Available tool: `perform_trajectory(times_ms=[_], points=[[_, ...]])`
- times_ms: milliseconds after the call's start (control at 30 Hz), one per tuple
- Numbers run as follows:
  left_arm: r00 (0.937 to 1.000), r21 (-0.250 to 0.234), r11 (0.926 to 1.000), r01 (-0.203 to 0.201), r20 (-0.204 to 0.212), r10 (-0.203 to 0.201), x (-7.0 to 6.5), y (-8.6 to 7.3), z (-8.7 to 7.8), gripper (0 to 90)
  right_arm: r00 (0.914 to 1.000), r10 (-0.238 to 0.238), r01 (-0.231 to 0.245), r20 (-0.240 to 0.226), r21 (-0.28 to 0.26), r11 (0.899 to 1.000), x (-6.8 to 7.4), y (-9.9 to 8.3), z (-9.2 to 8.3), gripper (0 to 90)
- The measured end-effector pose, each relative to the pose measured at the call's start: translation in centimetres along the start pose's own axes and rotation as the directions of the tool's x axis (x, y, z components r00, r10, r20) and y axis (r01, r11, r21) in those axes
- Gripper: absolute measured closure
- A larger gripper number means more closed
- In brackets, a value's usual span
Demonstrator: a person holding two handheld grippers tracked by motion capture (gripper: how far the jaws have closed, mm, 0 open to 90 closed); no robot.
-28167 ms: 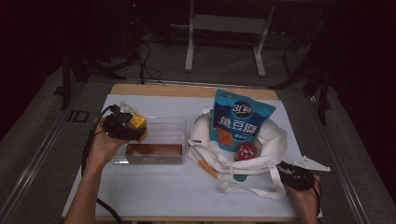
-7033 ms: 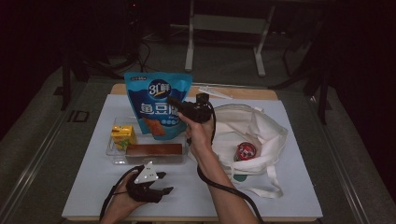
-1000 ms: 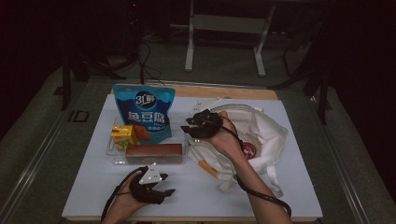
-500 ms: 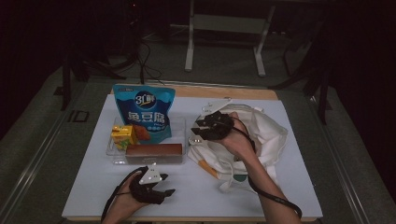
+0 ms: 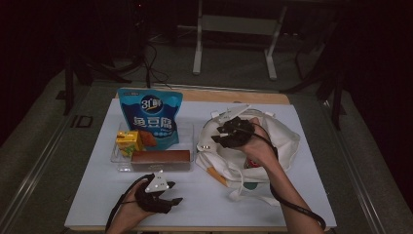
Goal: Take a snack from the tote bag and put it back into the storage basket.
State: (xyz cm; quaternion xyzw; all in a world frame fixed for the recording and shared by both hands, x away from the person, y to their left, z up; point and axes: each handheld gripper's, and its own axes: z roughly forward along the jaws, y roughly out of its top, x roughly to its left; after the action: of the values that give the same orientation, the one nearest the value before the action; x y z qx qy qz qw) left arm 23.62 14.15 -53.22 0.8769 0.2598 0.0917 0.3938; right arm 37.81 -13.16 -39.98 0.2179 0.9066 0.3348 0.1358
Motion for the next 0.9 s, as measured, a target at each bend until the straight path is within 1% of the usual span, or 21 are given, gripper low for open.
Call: perform_trajectory(times_ms=[33,100,267,400,433,567,900], points=[[1.0,0.0,1.0,0.0,-0.001,0.0,0.0,0.0,0.0,39.3,1.0,-0.002,0.002,0.005,0.013,1.0,-0.2,-0.3,-0.2,58.6],[1.0,-0.001,1.0,0.0,-0.001,0.0,0.0,0.0,0.0,39.3,1.0,0.003,-0.003,0.004,0.023,1.0,-0.4,-0.7,-0.4,58.4],[1.0,-0.001,1.0,0.001,0.001,-0.001,0.0,0.0,0.0,39.3,1.0,0.003,-0.004,0.008,0.056,0.998,-0.8,-1.5,-0.4,57.4],[1.0,0.0,1.0,0.0,0.001,0.0,0.0,0.0,0.0,39.3,0.9997,0.017,-0.018,0.016,0.087,0.996,-1.2,-2.0,-0.4,56.7],[1.0,0.0,1.0,0.0,0.001,0.0,0.0,0.0,0.0,39.3,0.9995,0.025,-0.026,0.017,0.092,0.995,-1.2,-2.2,-0.4,56.6],[1.0,-0.003,1.0,0.002,0.001,-0.002,0.0,0.0,0.0,39.3,0.9993,0.026,-0.029,0.026,0.112,0.993,-1.5,-2.6,-0.4,55.9],[1.0,-0.002,1.0,0.001,0.002,-0.001,0.0,0.0,0.0,39.3,0.9988,0.041,-0.045,0.028,0.158,0.986,-1.9,-3.7,-0.5,53.8]])
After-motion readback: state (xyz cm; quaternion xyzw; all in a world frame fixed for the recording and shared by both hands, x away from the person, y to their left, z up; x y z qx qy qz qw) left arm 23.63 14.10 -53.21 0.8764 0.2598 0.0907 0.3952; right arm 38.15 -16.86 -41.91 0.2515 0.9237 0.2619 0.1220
